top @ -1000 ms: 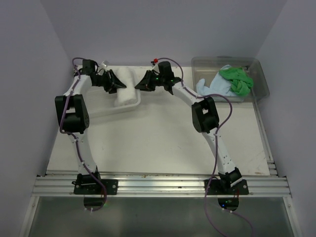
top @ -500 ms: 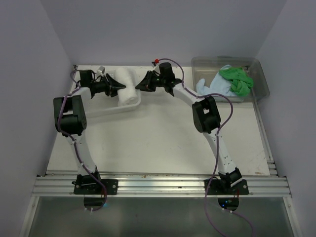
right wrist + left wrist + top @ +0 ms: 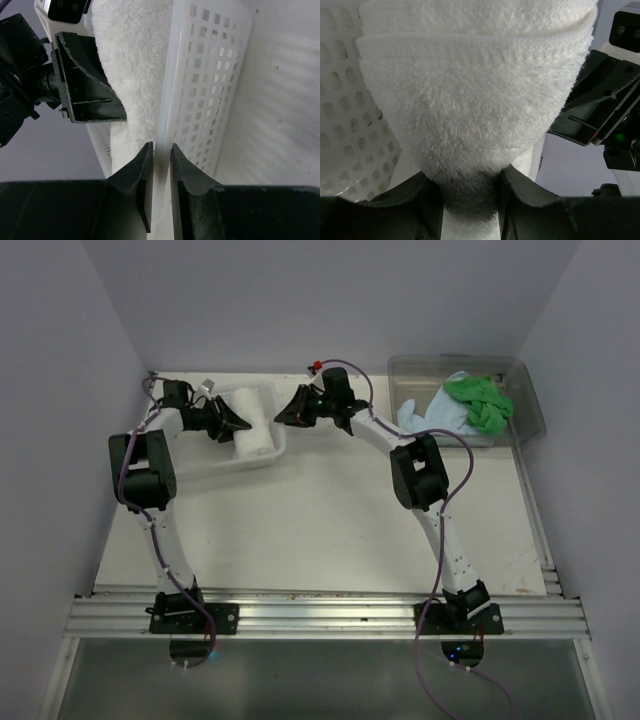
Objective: Roll the towels
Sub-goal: Place the rolled towel into the container
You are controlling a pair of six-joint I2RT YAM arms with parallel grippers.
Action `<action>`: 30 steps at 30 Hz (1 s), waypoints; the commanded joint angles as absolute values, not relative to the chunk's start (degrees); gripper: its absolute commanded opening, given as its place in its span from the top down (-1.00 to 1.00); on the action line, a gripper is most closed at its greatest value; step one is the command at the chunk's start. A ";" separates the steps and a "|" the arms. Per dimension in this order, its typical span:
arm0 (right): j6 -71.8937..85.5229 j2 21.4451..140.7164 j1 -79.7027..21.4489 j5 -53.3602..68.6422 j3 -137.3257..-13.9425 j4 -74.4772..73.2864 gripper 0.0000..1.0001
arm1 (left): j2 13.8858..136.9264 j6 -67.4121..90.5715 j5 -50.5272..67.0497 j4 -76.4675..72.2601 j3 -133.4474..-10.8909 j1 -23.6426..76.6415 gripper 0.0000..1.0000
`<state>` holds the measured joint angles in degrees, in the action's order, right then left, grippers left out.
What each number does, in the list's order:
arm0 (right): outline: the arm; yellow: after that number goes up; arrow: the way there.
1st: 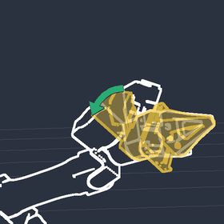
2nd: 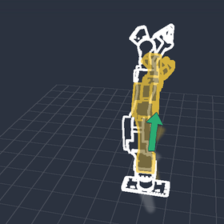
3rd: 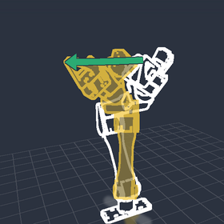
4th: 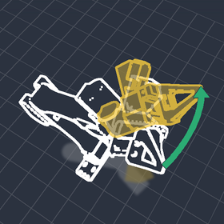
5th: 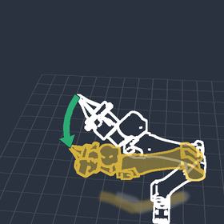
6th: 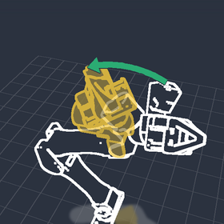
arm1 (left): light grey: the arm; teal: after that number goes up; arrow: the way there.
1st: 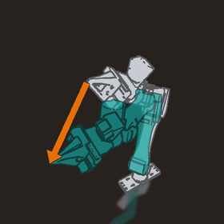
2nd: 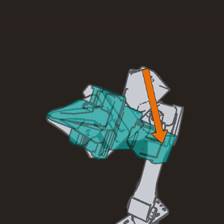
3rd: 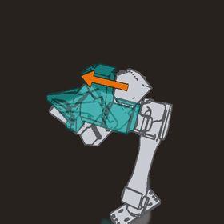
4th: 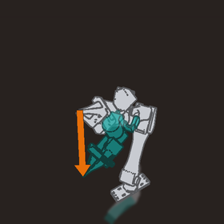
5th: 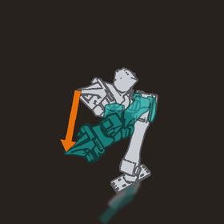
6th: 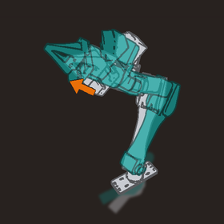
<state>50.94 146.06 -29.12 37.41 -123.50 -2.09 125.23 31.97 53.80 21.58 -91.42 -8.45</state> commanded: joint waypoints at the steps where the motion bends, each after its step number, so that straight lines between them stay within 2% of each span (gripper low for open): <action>1: 47.81 143.35 -29.97 36.39 -123.66 -4.83 1.00 | 126.65 27.59 50.80 25.75 -93.34 -8.53 0.60; 16: 48.34 141.94 -31.11 34.72 -121.29 -3.87 1.00 | 132.01 31.03 42.54 29.53 -101.95 -4.48 0.61; 18: 48.34 141.86 -31.38 34.54 -121.03 -3.78 1.00 | 132.62 30.41 40.88 31.46 -103.18 -4.48 0.56; 19: 48.25 141.77 -31.38 34.54 -120.94 -3.69 1.00 | 132.71 30.15 40.61 31.73 -103.36 -4.48 0.50; 20: 48.25 141.77 -31.38 34.54 -120.94 -3.69 1.00 | 132.71 29.89 40.34 32.34 -103.45 -4.48 0.32; 23: 48.51 141.85 -31.46 34.54 -120.85 -3.52 1.00 | 133.42 28.40 39.38 35.14 -104.50 -4.48 0.00; 25: 48.60 141.77 -31.55 34.54 -120.76 -3.43 1.00 | 133.86 27.34 37.19 37.08 -105.11 -4.31 -0.10; 28: 48.87 141.77 -31.55 34.54 -120.76 -3.34 1.00 | 133.68 25.67 35.07 39.90 -105.73 -4.22 -0.39; 29: 48.95 141.68 -31.55 34.54 -120.67 -3.17 1.00 | 133.59 25.23 34.72 40.42 -105.82 -4.22 -0.56; 30: 49.04 141.68 -31.55 34.45 -120.67 -3.08 1.00 | 133.51 25.22 34.63 40.60 -105.73 -4.22 -0.61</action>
